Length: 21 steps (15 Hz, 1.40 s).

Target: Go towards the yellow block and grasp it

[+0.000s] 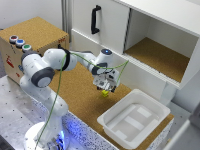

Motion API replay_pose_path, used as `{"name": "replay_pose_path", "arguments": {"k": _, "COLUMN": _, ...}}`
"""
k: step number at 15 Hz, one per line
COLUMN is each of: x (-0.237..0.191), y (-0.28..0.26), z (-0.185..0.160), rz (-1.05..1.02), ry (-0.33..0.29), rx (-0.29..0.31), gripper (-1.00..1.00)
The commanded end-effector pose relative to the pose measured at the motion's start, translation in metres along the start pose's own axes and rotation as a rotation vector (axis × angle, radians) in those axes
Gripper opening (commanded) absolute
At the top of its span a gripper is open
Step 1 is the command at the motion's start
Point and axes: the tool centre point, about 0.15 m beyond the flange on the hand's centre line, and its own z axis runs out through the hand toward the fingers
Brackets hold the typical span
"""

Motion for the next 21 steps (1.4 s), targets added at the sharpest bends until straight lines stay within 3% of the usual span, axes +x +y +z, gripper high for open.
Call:
{"name": "replay_pose_path", "arguments": {"k": 1, "x": 0.022, "y": -0.008, "z": 0.029, "rz": 0.079, "ry": -0.036, "rx": 0.054, "gripper": 1.0}}
{"name": "replay_pose_path", "arguments": {"k": 3, "x": 0.022, "y": -0.006, "z": 0.034, "rz": 0.108, "ry": -0.04, "rx": 0.068, "gripper": 1.0}}
{"name": "replay_pose_path", "arguments": {"k": 4, "x": 0.022, "y": -0.005, "z": 0.036, "rz": 0.119, "ry": -0.041, "rx": 0.071, "gripper": -1.0}}
{"name": "replay_pose_path", "arguments": {"k": 16, "x": 0.015, "y": -0.001, "z": 0.032, "rz": 0.086, "ry": -0.037, "rx": 0.036, "gripper": -1.0}}
{"name": "replay_pose_path", "arguments": {"k": 21, "x": 0.009, "y": -0.003, "z": -0.011, "rz": 0.078, "ry": -0.016, "rx": 0.05, "gripper": -1.0}}
